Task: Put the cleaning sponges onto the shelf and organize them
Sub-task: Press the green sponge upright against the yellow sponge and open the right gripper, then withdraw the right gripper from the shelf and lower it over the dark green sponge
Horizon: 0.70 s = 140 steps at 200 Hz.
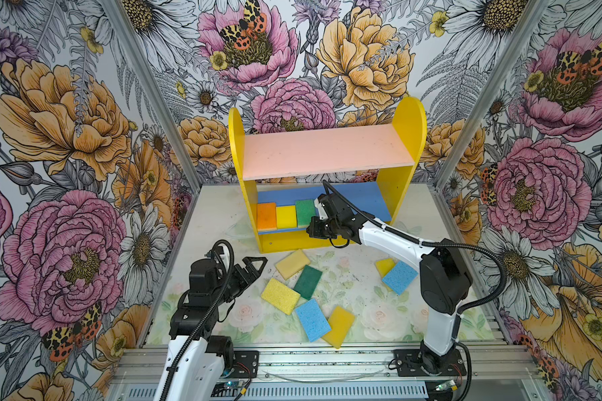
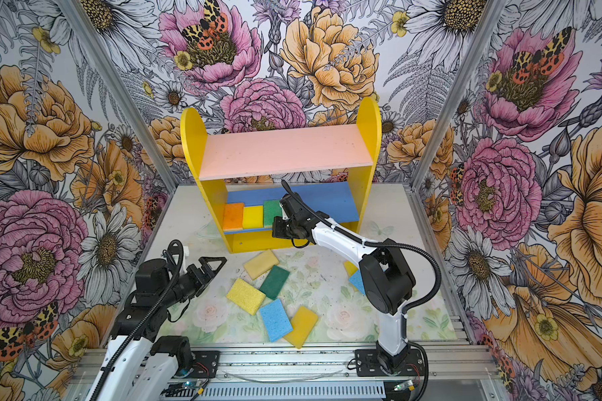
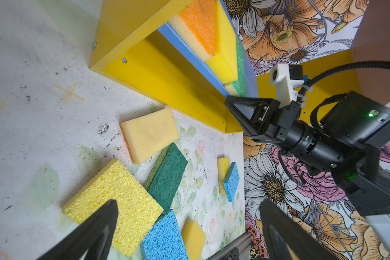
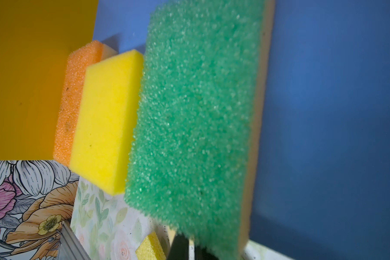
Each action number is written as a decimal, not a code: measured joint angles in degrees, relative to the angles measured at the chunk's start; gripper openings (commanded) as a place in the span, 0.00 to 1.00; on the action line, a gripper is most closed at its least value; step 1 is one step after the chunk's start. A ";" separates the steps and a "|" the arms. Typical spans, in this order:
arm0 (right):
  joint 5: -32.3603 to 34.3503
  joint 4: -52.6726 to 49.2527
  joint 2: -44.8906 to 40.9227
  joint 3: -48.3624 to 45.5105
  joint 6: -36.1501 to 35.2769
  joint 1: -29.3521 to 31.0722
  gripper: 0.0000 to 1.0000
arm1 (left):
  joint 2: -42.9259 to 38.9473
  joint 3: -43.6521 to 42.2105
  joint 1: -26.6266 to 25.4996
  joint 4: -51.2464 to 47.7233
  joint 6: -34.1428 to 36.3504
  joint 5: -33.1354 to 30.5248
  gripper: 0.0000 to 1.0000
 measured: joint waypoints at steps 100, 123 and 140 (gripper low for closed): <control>-0.94 1.29 -2.03 -2.60 0.92 0.46 0.36 | 0.35 0.00 0.00 -0.02 -0.02 0.02 0.99; -0.98 1.60 -6.67 -7.72 0.81 0.68 0.47 | 0.20 0.00 -0.70 0.00 -0.22 -0.15 0.99; -0.96 1.70 -10.80 -11.87 1.33 0.90 0.52 | 0.15 -0.22 -3.10 0.52 -0.83 -0.63 0.99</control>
